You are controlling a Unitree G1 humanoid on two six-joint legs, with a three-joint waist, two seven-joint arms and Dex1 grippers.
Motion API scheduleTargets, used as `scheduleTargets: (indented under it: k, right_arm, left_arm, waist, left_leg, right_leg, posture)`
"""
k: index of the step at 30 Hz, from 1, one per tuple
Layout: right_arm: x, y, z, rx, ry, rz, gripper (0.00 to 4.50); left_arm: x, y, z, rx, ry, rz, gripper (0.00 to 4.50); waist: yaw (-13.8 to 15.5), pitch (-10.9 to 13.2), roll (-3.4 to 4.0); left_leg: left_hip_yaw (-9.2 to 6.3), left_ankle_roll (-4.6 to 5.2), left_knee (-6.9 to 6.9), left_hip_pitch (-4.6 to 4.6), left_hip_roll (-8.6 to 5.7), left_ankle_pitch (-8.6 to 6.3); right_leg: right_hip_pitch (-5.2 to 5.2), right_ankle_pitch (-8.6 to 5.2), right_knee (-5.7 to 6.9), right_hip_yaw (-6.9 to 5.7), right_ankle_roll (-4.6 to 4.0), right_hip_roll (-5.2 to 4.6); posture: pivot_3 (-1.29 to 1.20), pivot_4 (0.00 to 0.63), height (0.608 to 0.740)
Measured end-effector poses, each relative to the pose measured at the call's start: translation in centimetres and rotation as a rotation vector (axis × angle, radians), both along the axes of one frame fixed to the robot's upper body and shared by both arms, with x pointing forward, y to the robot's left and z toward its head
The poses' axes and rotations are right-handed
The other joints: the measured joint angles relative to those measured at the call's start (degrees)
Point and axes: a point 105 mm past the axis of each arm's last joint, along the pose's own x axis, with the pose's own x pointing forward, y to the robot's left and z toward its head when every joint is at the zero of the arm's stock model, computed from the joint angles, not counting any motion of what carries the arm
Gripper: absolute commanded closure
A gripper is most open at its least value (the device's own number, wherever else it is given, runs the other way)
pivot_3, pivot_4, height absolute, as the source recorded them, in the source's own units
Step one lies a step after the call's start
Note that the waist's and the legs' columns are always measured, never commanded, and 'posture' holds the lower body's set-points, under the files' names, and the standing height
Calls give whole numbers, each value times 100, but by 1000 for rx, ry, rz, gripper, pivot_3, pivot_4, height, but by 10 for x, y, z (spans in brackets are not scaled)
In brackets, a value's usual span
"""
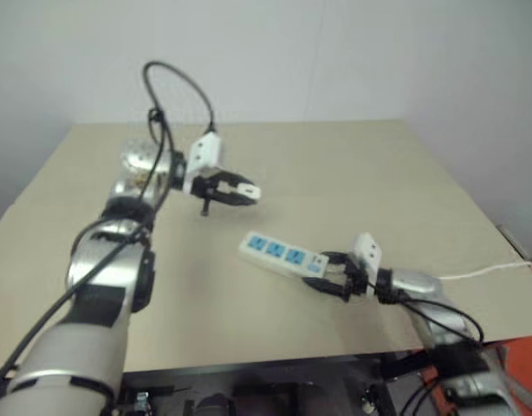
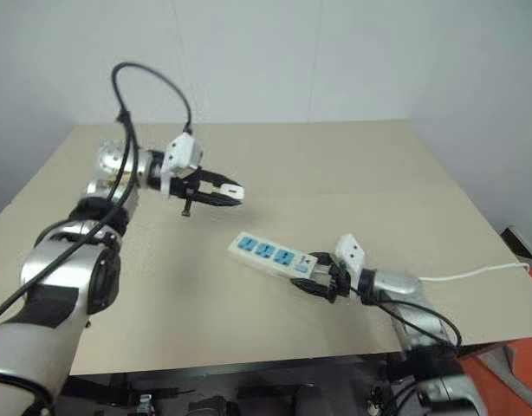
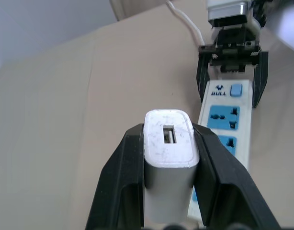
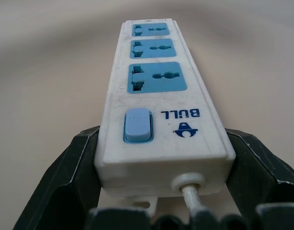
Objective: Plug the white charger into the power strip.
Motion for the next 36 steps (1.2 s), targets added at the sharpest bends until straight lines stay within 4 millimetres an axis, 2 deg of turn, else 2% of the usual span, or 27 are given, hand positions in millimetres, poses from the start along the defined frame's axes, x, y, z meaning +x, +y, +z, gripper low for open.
scheduleTargets:
  k: [2,5,10,13,21,29,32,36]
  right_arm:
    - [6,5,3,-20,-4,64,1091]
    - [11,12,2,-36,1,158,1091]
    - [7,24,-12,-27,-11,263,1091]
    - [6,28,-15,-27,-59,287,1091]
    - [7,32,-20,-41,-132,297,1091]
    - [9,33,-21,-55,-128,297,1091]
    - [10,34,-21,-60,-115,298,1091]
    - [12,34,-22,-66,-98,298,1091]
  left_arm:
    - [-4,8,-8,-57,58,16,3486]
    - [-17,17,-10,-173,123,10,3486]
    - [-38,18,-17,-227,179,1,3486]
    - [-43,16,-21,-232,200,17,3486]
    - [-46,11,-21,-263,242,42,3486]
    - [-50,-5,-38,-260,332,4,3486]
    - [-51,-11,-52,-239,371,-22,3486]
    - [-44,-18,-62,-212,404,-37,3486]
  waist:
    - [1,1,1]
    - [0,1,2]
    - [20,1,3]
    - [39,1,3]
    - [5,0,5]
    - [-1,-1,6]
    - [-2,-2,7]
    - [0,-2,6]
  left_leg:
    - [0,0,2,-12,-2,0]
    - [-2,-1,3,-19,0,0]
    - [-2,-4,2,-21,1,2]
    - [-2,-9,3,-16,0,5]
    - [4,-14,-11,53,2,7]
    - [6,-17,-10,70,0,8]
    - [10,-18,-12,79,0,9]
    - [11,-19,-11,80,-2,10]
  right_leg:
    - [-10,3,11,0,2,-4]
    - [-14,10,11,-1,6,-7]
    - [-19,11,13,0,5,-9]
    - [-18,16,16,0,0,-10]
    - [34,16,3,4,-4,-6]
    - [47,18,4,6,-6,-8]
    - [51,18,7,10,-7,-7]
    - [54,19,5,10,-8,-6]
  posture:
    - [0,150,740]
    - [0,150,740]
    - [0,150,740]
    - [0,150,740]
    - [0,150,740]
    - [0,150,740]
    - [0,150,740]
    - [0,150,740]
